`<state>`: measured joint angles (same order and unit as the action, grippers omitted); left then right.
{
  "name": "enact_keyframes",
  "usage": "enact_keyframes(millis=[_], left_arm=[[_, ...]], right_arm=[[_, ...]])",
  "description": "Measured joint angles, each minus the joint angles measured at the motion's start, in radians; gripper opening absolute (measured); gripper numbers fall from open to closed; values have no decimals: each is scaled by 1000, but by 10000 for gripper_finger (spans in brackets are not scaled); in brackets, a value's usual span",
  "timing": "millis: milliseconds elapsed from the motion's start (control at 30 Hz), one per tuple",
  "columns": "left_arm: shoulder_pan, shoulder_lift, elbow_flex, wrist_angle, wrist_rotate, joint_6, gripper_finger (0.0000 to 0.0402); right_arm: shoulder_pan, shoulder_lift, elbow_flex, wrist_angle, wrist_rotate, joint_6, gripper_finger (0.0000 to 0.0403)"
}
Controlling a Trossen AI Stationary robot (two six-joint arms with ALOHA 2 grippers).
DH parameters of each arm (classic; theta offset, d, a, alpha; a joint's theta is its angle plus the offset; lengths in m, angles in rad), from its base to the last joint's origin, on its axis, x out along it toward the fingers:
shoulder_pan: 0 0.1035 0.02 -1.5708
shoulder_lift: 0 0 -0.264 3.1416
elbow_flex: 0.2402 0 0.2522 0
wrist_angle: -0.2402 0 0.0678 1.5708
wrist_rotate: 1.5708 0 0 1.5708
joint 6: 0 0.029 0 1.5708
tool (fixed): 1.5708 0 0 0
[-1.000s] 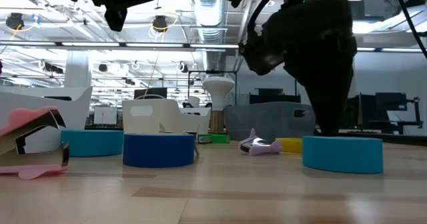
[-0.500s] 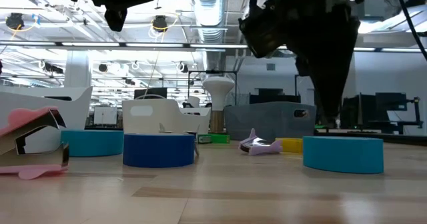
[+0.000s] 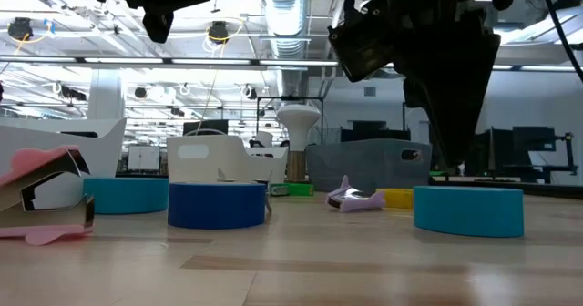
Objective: Pick and place Stapler, Stapler remover, tape
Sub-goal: Put the right blue tape into the top white bin
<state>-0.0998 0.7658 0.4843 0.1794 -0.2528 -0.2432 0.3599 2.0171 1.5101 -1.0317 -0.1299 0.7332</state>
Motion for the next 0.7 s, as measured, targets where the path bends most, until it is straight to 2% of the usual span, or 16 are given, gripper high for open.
enact_keyframes(millis=[233,500,700], left_arm=[[0,0,0,0,0,0,8],[0,0,0,0,0,0,8],[0,0,0,0,0,0,8]], right_arm=[[0,0,0,1,0,0,121],[18,0,0,1,4,-11,209],[33,0,-2,4,30,-10,219]])
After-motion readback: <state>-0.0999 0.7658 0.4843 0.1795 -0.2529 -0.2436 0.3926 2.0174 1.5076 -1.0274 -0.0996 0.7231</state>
